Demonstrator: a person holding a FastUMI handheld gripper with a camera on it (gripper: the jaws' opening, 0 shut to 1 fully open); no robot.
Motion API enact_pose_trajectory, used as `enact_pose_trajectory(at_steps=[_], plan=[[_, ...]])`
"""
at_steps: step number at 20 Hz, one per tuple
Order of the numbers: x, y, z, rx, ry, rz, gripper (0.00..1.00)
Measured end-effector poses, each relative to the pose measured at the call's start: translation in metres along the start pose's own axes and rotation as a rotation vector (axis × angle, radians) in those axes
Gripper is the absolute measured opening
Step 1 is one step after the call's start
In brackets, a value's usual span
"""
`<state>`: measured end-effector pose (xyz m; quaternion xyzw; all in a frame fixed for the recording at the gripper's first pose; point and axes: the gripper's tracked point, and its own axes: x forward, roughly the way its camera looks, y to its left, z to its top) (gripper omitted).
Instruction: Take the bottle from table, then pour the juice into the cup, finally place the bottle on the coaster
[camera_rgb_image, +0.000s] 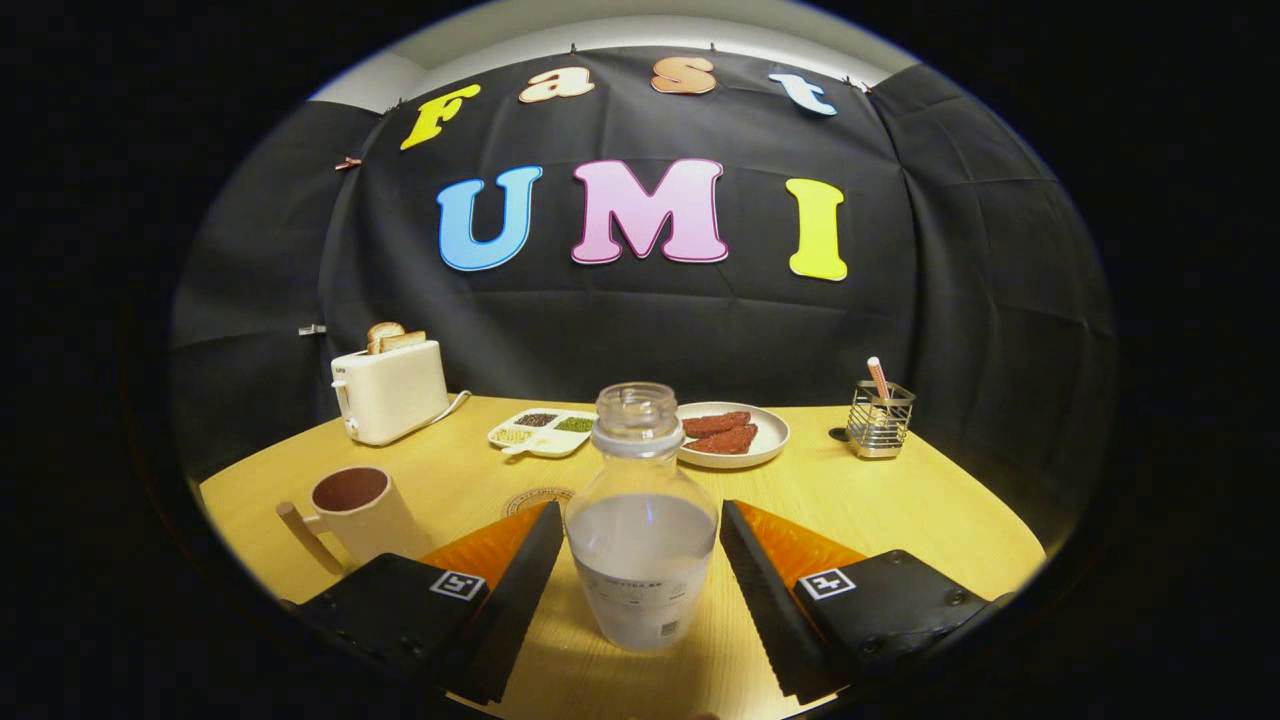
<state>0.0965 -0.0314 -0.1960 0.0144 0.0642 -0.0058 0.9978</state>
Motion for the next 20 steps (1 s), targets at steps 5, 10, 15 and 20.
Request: enact_pose_trajectory(at_steps=[5,10,15,20], plan=[[0.004,0.004,0.003,-0.013,-0.031,0.020,0.95],[0.010,0.005,-0.007,-0.028,-0.009,0.016,0.88],[0.011,0.010,-0.006,-0.072,-0.015,0.039,0.78],[0.006,0.008,0.008,-0.263,-0.033,0.026,0.75]])
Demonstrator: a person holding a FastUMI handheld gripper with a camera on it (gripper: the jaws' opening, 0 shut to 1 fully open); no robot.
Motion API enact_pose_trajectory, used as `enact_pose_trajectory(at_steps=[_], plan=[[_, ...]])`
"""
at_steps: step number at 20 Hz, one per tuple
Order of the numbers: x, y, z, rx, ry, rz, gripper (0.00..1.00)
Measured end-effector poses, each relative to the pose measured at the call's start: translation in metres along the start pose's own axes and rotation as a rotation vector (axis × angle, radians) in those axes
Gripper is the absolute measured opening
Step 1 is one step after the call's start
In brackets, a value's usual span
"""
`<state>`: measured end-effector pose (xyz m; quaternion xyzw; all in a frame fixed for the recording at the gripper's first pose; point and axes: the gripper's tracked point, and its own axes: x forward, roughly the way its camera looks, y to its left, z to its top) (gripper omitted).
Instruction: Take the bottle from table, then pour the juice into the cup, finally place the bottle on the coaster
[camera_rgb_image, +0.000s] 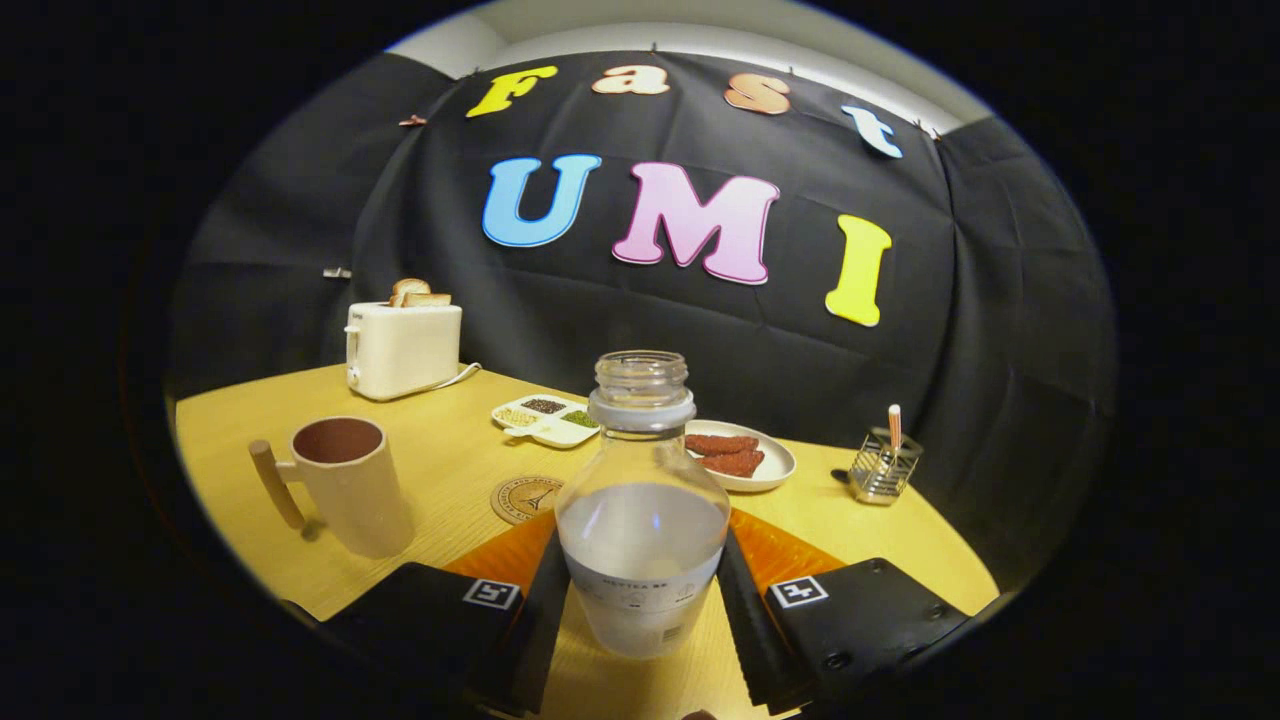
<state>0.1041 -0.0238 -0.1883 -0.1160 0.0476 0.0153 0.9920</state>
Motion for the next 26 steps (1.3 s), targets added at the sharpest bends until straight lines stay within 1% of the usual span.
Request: enact_pose_trajectory(at_steps=[5,7,11,13,15,20,23,26], plan=[[0.000,0.015,0.021,-0.073,0.012,0.046,0.75],[0.001,0.016,0.031,-0.090,0.010,0.038,0.75],[0.008,0.024,0.043,-0.282,0.045,0.026,0.75],[0.011,0.027,0.049,-0.399,0.057,0.030,0.73],[0.014,0.034,0.048,-0.475,0.071,0.040,0.73],[0.016,0.042,0.044,-0.678,0.117,0.012,0.72],[0.016,0.053,0.049,-0.764,0.106,0.020,0.73],[0.020,0.060,0.053,-0.832,0.106,0.007,0.72]])
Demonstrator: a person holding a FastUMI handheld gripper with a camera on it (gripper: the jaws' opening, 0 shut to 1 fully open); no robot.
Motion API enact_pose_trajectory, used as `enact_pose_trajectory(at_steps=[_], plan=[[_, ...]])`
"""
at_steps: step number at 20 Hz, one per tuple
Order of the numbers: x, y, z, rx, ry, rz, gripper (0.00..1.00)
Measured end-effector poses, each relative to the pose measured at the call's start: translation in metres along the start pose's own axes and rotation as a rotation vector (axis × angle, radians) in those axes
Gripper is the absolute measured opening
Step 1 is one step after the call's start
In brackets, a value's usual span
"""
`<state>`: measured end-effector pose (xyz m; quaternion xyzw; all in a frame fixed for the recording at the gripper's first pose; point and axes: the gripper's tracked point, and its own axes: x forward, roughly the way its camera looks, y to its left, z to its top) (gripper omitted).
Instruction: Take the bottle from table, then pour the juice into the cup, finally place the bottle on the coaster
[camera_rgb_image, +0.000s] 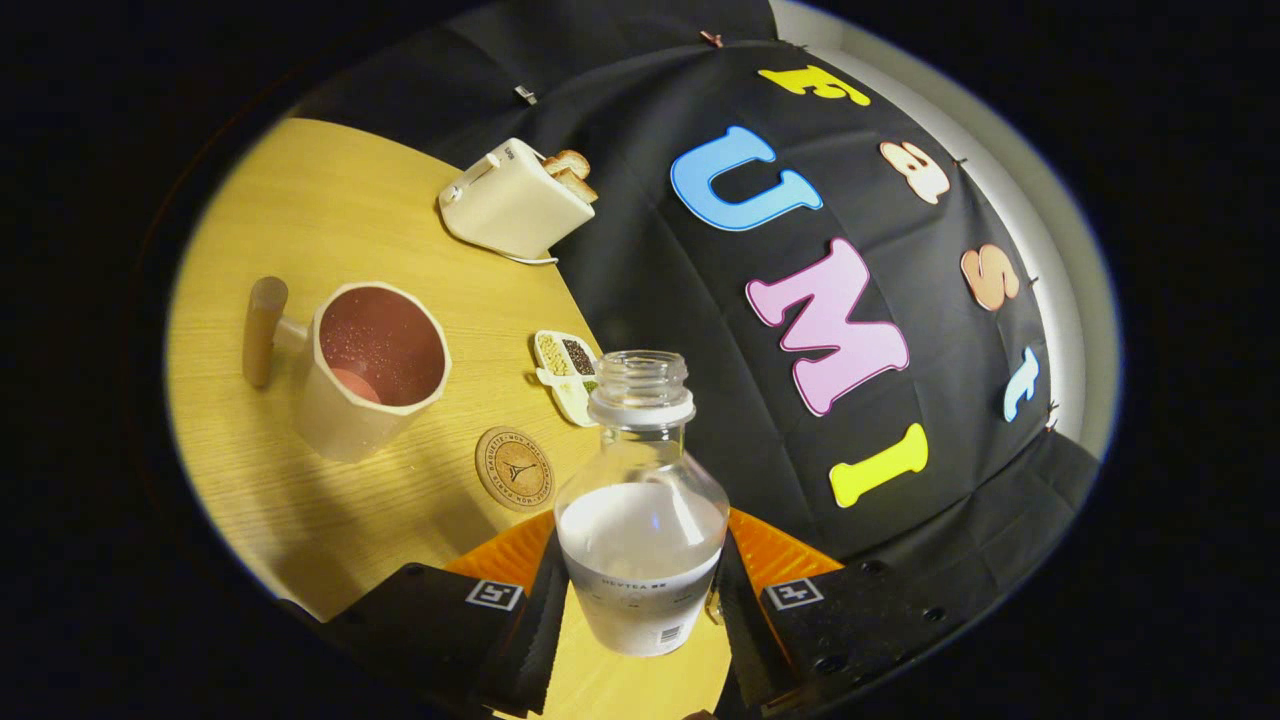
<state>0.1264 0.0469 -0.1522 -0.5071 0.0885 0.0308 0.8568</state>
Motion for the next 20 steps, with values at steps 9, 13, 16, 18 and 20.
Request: enact_pose_trajectory(at_steps=[9,13,16,18,20], plan=[[0.009,0.021,0.036,-0.287,-0.094,0.021,0.72],[0.011,0.034,0.046,-0.411,-0.155,0.044,0.72],[0.012,0.042,0.051,-0.480,-0.178,0.054,0.72],[0.015,0.045,0.052,-0.516,-0.190,0.062,0.72],[0.021,0.047,0.052,-0.560,-0.204,0.070,0.72]])
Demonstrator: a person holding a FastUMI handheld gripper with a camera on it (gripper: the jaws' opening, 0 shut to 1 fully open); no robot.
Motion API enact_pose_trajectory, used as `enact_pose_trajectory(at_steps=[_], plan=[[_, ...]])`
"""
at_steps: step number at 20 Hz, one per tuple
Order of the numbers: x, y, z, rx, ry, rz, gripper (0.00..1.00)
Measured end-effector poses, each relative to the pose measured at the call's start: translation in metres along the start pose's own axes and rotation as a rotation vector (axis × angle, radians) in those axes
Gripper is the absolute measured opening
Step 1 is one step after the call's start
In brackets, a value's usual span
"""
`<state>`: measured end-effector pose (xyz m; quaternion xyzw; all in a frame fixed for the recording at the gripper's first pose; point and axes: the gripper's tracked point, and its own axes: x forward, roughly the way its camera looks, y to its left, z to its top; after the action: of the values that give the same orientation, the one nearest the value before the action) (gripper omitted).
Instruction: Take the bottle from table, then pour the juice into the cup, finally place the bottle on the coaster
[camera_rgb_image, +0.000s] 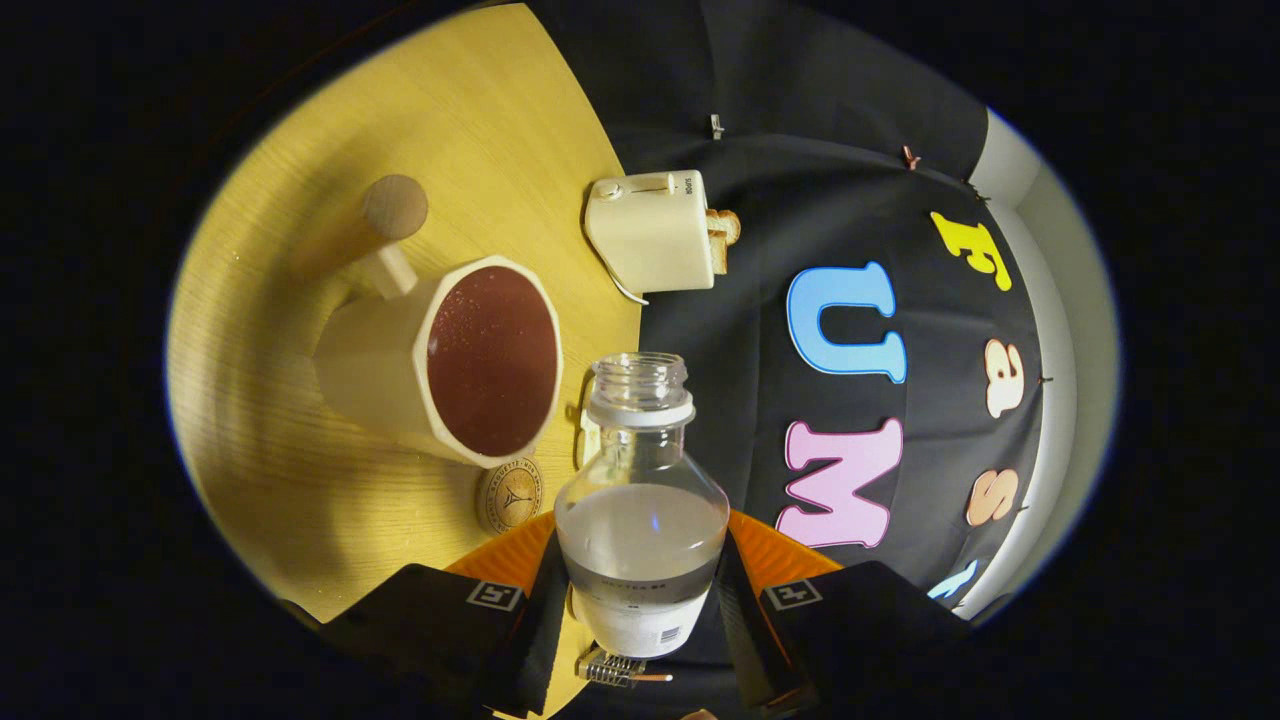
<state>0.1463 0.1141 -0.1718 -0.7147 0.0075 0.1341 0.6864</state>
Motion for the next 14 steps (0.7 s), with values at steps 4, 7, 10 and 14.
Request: enact_pose_trajectory(at_steps=[4,7,10,14], plan=[[0.0042,-0.0041,-0.0013,-0.070,-0.022,-0.001,0.72],[0.0049,-0.0013,-0.0016,-0.092,-0.026,0.011,0.72],[0.0035,-0.0026,-0.0011,-0.136,-0.042,0.006,0.72],[0.0038,0.0008,-0.0018,-0.186,-0.053,0.019,0.72]])
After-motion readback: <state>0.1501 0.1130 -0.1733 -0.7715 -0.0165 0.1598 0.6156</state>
